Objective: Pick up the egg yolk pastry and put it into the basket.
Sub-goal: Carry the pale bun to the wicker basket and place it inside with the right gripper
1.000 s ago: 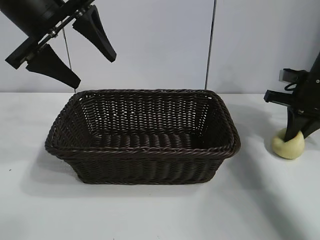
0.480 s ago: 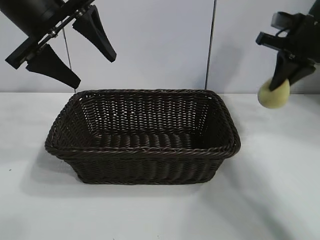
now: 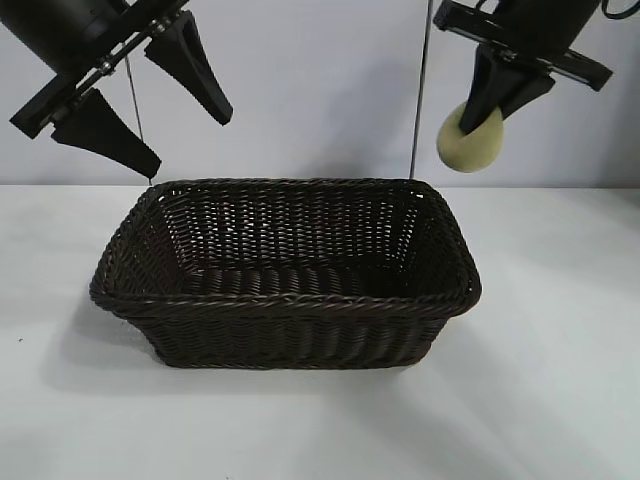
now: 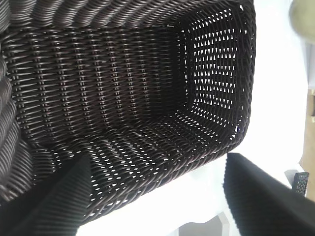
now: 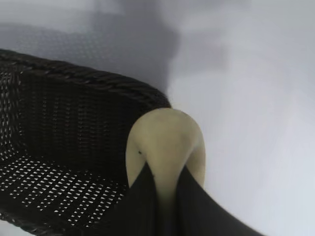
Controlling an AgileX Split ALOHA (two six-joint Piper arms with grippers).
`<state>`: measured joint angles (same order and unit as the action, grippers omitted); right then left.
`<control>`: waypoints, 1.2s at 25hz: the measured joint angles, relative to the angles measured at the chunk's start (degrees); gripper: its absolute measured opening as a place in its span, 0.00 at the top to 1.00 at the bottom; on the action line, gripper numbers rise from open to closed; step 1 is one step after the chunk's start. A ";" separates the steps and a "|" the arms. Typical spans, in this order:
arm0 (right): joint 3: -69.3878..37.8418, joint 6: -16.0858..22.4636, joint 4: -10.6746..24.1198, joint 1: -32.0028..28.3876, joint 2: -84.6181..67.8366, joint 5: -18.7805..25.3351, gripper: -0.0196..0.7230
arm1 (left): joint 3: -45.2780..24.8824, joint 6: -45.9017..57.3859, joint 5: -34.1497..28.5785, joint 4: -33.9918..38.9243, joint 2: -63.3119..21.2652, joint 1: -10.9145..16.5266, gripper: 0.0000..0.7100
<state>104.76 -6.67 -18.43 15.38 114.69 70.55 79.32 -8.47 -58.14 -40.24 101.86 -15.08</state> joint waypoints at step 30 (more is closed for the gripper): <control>-0.05 1.53 2.58 9.49 6.72 -0.06 0.44 | 0.00 0.00 -0.11 0.00 0.00 0.00 0.24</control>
<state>104.71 -5.14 -15.85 24.87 121.41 70.49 79.32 -8.47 -58.25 -40.24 101.86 -15.08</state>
